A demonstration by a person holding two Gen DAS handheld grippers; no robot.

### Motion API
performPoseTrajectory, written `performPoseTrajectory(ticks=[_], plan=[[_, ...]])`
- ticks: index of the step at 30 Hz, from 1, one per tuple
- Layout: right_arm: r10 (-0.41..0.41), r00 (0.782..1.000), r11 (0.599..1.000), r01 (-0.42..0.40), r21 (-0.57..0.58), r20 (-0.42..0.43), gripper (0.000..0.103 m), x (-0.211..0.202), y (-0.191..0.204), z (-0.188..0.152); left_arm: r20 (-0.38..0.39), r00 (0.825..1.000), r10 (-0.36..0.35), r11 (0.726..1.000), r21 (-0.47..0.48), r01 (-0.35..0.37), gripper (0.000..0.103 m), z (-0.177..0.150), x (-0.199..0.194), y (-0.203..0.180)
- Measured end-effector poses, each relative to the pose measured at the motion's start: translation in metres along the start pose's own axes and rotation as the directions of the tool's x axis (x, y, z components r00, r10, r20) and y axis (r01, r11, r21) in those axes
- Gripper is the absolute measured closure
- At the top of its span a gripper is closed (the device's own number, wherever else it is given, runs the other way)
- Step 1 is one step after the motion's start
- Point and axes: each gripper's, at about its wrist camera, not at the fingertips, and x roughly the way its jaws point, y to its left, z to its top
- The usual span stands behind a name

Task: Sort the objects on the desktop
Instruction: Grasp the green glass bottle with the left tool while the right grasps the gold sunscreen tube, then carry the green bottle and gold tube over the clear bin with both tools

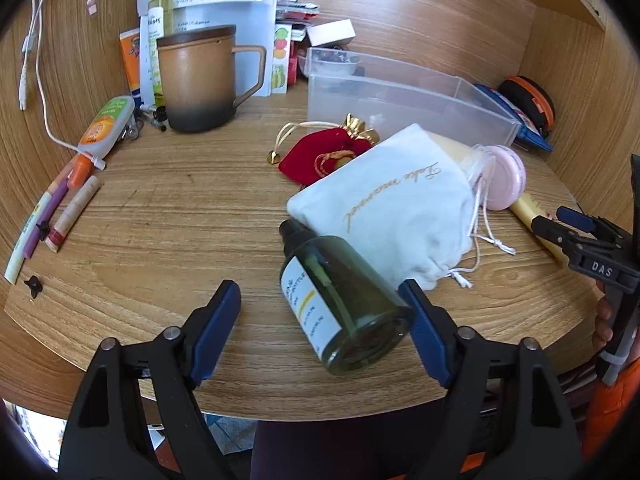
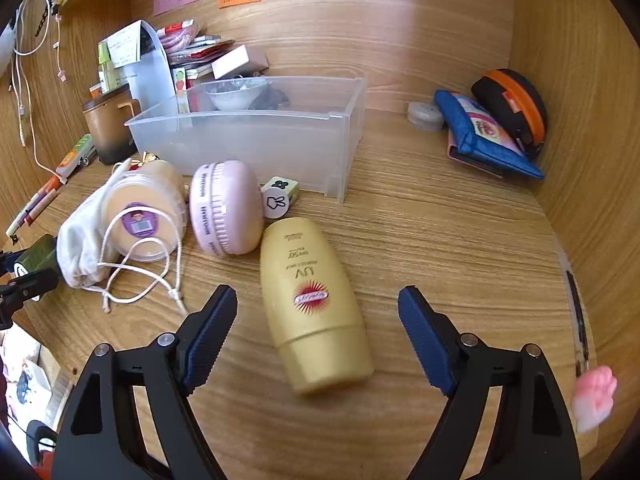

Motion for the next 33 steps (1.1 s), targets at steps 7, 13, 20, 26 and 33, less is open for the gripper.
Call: performPoseTrajectory(ticks=[7, 13, 20, 26, 33], plan=[[0.05, 0.997, 0.999, -0.051, -0.005, -0.063, 0.037, 0.021, -0.008, 0.005, -0.001, 1.0, 0.018, 1.0, -0.019, -0.018, 0.032, 0.004, 0.006, 0.006], [0.056, 0.997, 0.996, -0.059, -0.062, -0.05, 0.056, 0.022, 0.005, 0.005, 0.009, 0.999, 0.034, 0.999, -0.016, -0.034, 0.055, 0.01, 0.01, 0.009], [0.083, 0.996, 0.996, -0.084, -0.028, -0.042, 0.057, 0.019, 0.006, 0.005, 0.013, 0.999, 0.046, 0.999, -0.026, -0.046, 0.062, 0.01, 0.007, 0.016], [0.13, 0.991, 0.991, -0.129, 0.02, -0.039, 0.057, 0.012, 0.002, 0.003, 0.059, 0.997, 0.053, 0.998, -0.023, -0.051, 0.062, 0.02, -0.006, 0.018], [0.133, 0.991, 0.989, -0.134, 0.067, 0.016, 0.057, -0.011, -0.01, 0.009, 0.128, 0.991, 0.037, 0.999, 0.014, -0.039, 0.062, 0.042, -0.022, 0.009]])
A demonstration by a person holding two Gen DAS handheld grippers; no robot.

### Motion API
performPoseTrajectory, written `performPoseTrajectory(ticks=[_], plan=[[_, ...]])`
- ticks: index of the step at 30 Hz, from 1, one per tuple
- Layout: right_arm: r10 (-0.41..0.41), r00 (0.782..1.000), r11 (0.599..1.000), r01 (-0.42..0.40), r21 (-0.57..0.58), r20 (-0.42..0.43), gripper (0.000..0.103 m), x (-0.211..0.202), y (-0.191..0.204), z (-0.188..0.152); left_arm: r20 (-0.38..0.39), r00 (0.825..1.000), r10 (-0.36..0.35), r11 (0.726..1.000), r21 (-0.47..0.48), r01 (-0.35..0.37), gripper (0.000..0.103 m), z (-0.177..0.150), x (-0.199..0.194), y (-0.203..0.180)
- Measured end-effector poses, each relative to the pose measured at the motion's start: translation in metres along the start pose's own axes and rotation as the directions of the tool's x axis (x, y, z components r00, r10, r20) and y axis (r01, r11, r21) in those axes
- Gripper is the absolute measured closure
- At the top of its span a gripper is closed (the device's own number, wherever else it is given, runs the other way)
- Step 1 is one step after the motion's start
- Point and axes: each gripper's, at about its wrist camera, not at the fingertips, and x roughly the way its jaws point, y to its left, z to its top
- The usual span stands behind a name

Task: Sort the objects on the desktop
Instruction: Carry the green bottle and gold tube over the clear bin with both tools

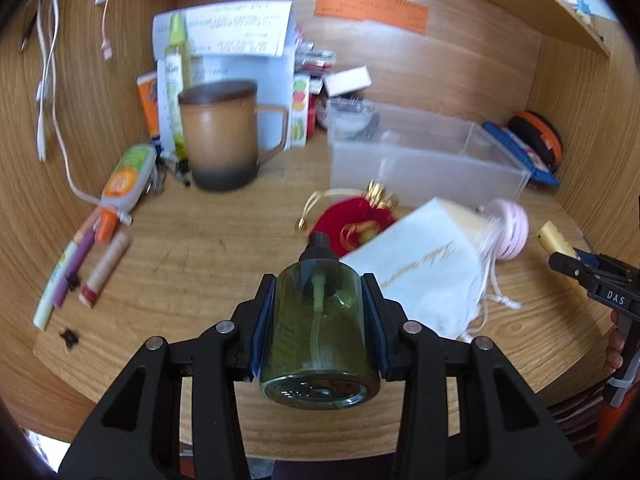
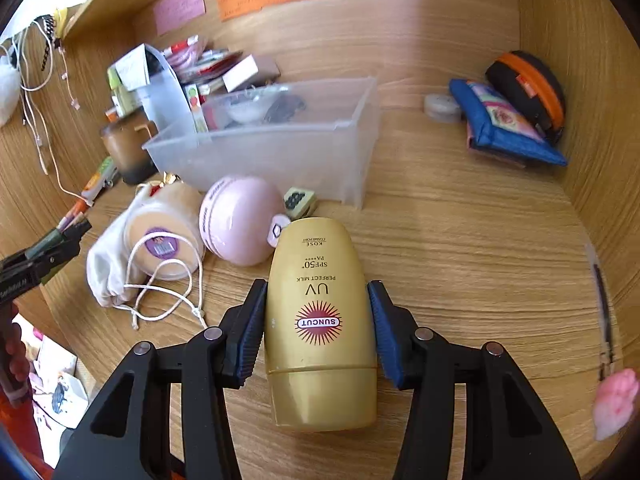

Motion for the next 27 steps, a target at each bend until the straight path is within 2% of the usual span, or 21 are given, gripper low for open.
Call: performPoseTrajectory(ticks=[7, 12, 14, 18, 27], plan=[[-0.003, 0.998, 1.0, 0.004, -0.012, 0.063, 0.057, -0.025, 0.0, 0.012, 0.046, 0.995, -0.088, 0.996, 0.03, 0.087, 0.062, 0.025, -0.012, -0.013], [0.002, 0.994, 0.999, 0.002, -0.043, 0.107, 0.057, -0.04, 0.005, 0.028, 0.07, 0.989, -0.127, 0.989, 0.083, 0.121, 0.062, 0.045, -0.019, -0.026], [0.006, 0.993, 0.999, 0.0, -0.049, 0.117, 0.057, -0.043, 0.007, 0.032, 0.071, 0.986, -0.15, 0.985, 0.097, 0.143, 0.062, 0.052, -0.02, -0.03], [0.015, 0.99, 0.998, -0.006, -0.063, 0.14, 0.057, -0.049, 0.01, 0.045, 0.078, 0.986, -0.146, 0.981, 0.139, 0.134, 0.062, 0.064, -0.02, -0.039], [0.053, 0.986, 0.994, -0.035, -0.108, 0.16, 0.057, -0.049, 0.019, 0.077, 0.057, 0.974, -0.218, 0.961, 0.188, 0.204, 0.062, 0.094, -0.01, -0.055]])
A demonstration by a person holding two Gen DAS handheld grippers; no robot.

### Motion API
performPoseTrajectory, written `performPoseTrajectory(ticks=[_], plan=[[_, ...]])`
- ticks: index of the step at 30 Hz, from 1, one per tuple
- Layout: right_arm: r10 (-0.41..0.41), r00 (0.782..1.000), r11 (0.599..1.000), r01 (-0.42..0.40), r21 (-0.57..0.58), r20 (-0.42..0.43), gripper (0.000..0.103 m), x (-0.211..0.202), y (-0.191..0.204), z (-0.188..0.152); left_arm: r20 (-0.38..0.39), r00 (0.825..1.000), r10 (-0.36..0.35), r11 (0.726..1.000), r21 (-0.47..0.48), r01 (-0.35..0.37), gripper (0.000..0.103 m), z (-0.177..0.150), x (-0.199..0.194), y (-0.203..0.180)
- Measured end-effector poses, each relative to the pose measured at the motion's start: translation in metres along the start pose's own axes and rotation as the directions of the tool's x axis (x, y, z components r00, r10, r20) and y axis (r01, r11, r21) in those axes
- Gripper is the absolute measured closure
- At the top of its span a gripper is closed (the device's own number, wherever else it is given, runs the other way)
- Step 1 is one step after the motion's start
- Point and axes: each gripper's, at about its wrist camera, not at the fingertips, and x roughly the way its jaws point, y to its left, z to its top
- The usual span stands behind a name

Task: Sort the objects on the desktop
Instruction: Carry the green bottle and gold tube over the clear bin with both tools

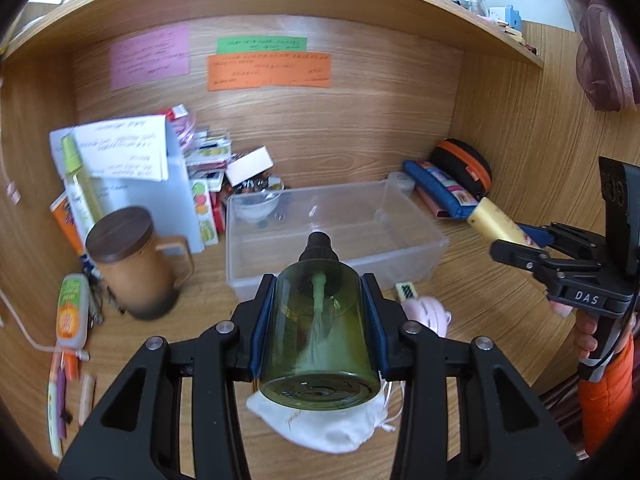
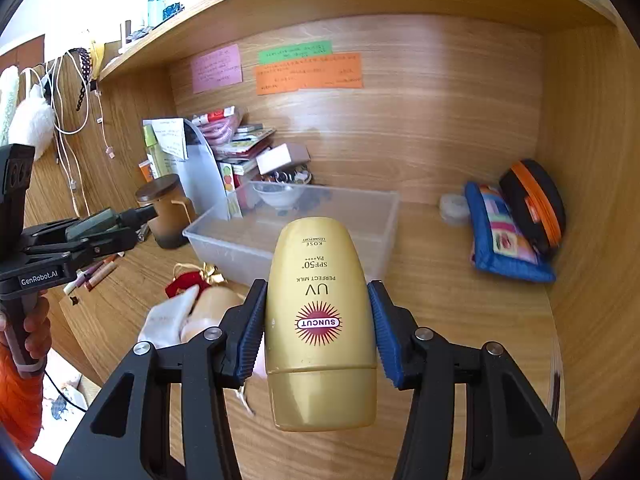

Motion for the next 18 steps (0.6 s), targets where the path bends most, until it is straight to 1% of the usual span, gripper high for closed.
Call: performPoseTrajectory(ticks=[8, 18], plan=[[0.019, 1.0, 0.999, -0.019, -0.029, -0.013, 0.057, 0.023, 0.001, 0.027, -0.022, 1.0, -0.012, 1.0, 0.007, 0.013, 0.062, 0.024, 0.025, 0.005], [0.039, 0.998, 0.997, -0.043, -0.067, -0.057, 0.057, 0.068, 0.004, 0.057, -0.062, 0.998, -0.02, 1.0, -0.005, 0.02, 0.062, 0.046, 0.066, 0.022]])
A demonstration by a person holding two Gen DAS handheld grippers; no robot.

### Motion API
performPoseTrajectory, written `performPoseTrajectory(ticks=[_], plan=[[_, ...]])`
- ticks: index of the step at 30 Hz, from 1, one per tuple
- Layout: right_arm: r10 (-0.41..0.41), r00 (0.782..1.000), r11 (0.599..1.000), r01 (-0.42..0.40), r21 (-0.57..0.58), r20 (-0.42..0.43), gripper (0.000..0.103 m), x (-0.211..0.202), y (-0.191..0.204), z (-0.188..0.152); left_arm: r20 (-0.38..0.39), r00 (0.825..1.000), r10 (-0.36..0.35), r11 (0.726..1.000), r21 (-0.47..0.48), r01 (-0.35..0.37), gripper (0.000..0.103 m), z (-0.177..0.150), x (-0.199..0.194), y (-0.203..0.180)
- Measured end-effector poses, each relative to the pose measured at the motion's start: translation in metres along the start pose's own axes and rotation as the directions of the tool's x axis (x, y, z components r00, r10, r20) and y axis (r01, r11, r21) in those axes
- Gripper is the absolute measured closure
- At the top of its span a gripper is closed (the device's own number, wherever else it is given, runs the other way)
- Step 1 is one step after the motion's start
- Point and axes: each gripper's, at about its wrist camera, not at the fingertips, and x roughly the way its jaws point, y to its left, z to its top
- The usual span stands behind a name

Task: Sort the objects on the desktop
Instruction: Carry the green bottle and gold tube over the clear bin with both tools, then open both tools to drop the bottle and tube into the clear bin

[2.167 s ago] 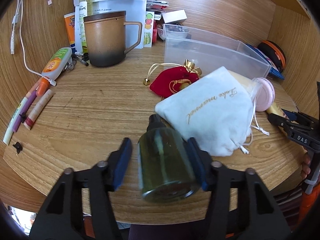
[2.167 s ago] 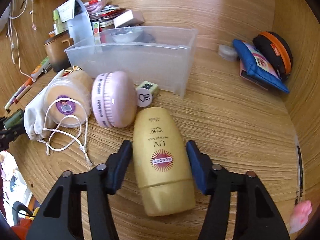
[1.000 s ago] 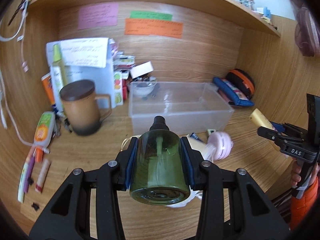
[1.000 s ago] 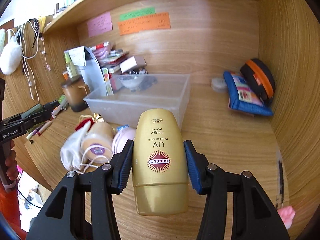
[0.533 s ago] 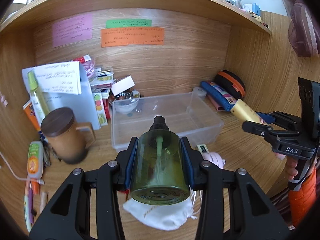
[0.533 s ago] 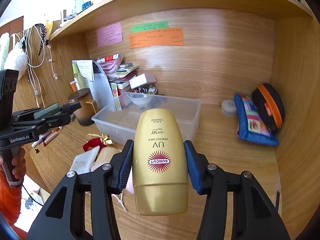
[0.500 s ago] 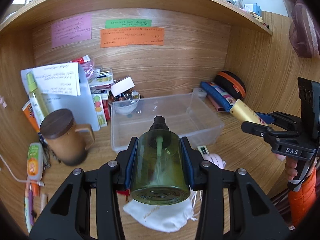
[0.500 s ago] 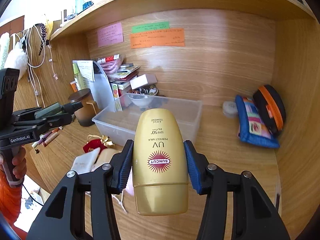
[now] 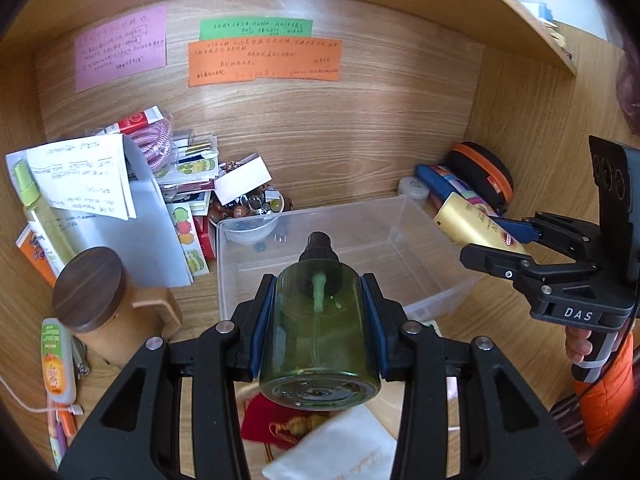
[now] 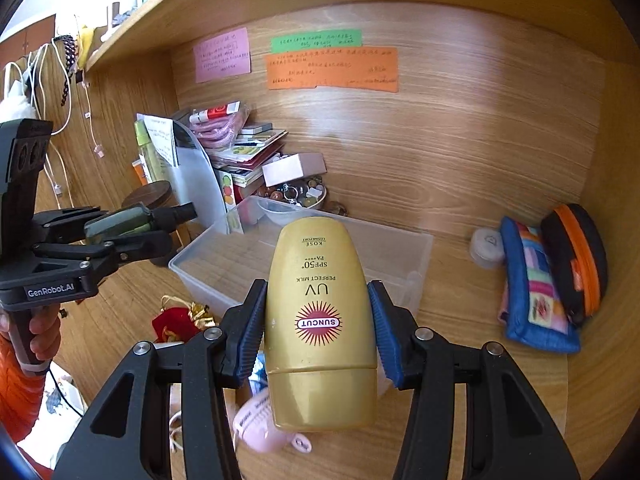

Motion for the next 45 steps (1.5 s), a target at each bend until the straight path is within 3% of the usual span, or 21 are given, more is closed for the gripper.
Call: performPoseTrajectory(ticks=[11, 24, 28, 36, 45], plan=[[0.011, 0.997, 1.0, -0.013, -0.025, -0.071, 0.057, 0.049, -0.004, 0.023, -0.072, 0.997, -0.005, 1.0, 0.006, 0.005, 0.062, 0.015, 0.049, 0.02], [0.014, 0.981, 0.999, -0.023, -0.044, -0.194, 0.057, 0.105, -0.011, 0.021, -0.192, 0.981, -0.017, 1.0, 0.016, 0.02, 0.062, 0.007, 0.098, 0.03], [0.02, 0.97, 0.998, -0.034, -0.054, -0.24, 0.057, 0.119, -0.012, 0.019, -0.214, 0.977, -0.007, 0.999, 0.046, 0.018, 0.062, 0.008, 0.107, 0.027], [-0.042, 0.941, 0.987, -0.012, -0.158, -0.337, 0.057, 0.141, -0.003, 0.014, -0.245, 0.969, 0.007, 0.995, 0.096, 0.017, 0.062, 0.011, 0.12, 0.018], [-0.056, 0.918, 0.982, -0.02, -0.188, -0.393, 0.058, 0.153, -0.002, 0.013, -0.294, 0.956, 0.01, 0.993, 0.116, 0.026, 0.062, 0.005, 0.134, 0.015]])
